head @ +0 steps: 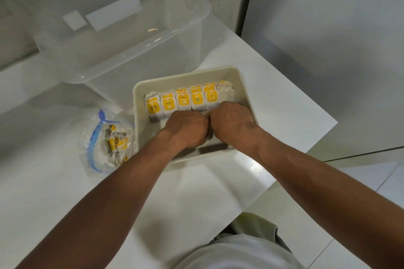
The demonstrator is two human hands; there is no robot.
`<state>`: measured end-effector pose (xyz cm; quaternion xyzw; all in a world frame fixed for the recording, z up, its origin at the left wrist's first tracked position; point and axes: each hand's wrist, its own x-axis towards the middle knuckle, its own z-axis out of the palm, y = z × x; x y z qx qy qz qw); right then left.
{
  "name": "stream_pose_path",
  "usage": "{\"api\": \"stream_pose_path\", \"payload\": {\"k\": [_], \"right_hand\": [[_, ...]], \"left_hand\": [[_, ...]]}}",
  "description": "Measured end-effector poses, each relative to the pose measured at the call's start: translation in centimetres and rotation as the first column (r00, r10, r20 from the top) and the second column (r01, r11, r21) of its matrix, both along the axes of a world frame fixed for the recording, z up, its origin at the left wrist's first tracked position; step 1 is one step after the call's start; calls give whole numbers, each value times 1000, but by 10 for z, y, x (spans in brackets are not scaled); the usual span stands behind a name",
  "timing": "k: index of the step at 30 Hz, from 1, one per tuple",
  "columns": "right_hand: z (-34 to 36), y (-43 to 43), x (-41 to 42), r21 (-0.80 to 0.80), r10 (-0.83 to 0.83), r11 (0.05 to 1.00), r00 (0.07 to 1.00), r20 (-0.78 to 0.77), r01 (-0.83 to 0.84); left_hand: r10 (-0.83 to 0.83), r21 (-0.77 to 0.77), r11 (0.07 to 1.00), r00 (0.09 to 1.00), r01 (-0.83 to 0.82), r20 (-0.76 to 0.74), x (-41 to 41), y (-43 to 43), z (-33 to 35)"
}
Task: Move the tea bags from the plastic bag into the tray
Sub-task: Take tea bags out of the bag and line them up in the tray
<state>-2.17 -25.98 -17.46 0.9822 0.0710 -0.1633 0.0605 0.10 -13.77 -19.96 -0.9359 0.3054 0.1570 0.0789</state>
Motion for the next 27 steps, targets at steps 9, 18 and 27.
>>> {"api": "stream_pose_path", "payload": {"k": [9,18,27], "right_hand": [[-3,0,0,16,5,1000,1000,-26,-5],[6,0,-1,23,-22,999,999,-46,23],[9,-7,2,190,-115,977,987,116,92]], "left_hand": [[11,-107,994,1000,-9,14,0,4,0],[19,-120,993,1000,-17,16,0,3,-3],[107,-252,963,994,-101,11,-3,29,22]]}}
